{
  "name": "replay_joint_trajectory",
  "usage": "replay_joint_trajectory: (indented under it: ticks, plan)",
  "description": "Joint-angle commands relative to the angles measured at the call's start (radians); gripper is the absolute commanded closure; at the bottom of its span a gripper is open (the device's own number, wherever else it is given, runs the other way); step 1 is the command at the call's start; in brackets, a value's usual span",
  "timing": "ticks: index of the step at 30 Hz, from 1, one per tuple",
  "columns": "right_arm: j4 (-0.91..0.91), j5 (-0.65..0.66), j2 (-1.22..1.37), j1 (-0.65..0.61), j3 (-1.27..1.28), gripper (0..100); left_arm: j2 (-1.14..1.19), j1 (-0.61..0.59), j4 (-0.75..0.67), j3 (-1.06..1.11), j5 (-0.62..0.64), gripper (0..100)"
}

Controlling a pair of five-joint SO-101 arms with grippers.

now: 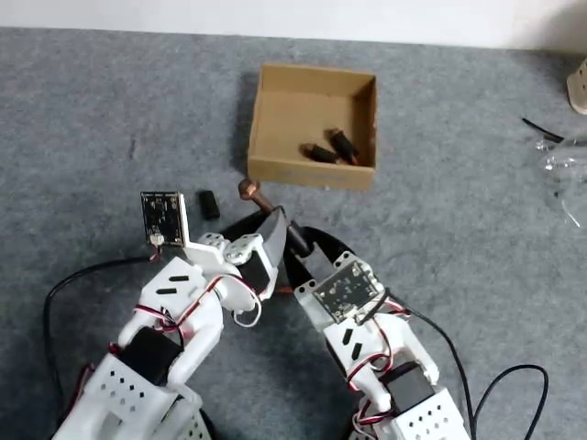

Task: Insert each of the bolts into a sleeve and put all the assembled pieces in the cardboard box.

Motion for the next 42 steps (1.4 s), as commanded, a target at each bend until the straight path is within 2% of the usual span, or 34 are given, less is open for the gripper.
replay_joint_trajectory:
  ticks: [1,10,19,25,35,40,42]
  plan:
    - [-0.081,-0.018,-0.028,0.039,0.150,99.5,0.031,0.021,0.005,0.002,0.002,100]
    - [-0.081,-0.018,-0.028,0.041,0.150,99.5,0.045,0.021,0.009,-0.030,-0.029,100]
    - [-0.082,-0.020,-0.028,0.061,0.150,99.5,0.403,0.004,0.074,-0.229,-0.052,100]
    - [-0.084,-0.020,-0.027,0.084,0.150,99.5,0.386,0.007,0.077,-0.232,-0.052,100]
    - [-0.085,-0.020,-0.028,0.084,0.150,99.5,0.479,0.105,0.089,-0.213,-0.037,100]
    - [-0.107,-0.023,-0.028,0.101,0.150,99.5,0.415,0.110,0.081,-0.179,-0.040,100]
    - [-0.107,-0.054,-0.028,0.108,0.150,99.5,0.377,0.111,0.038,-0.136,-0.040,100]
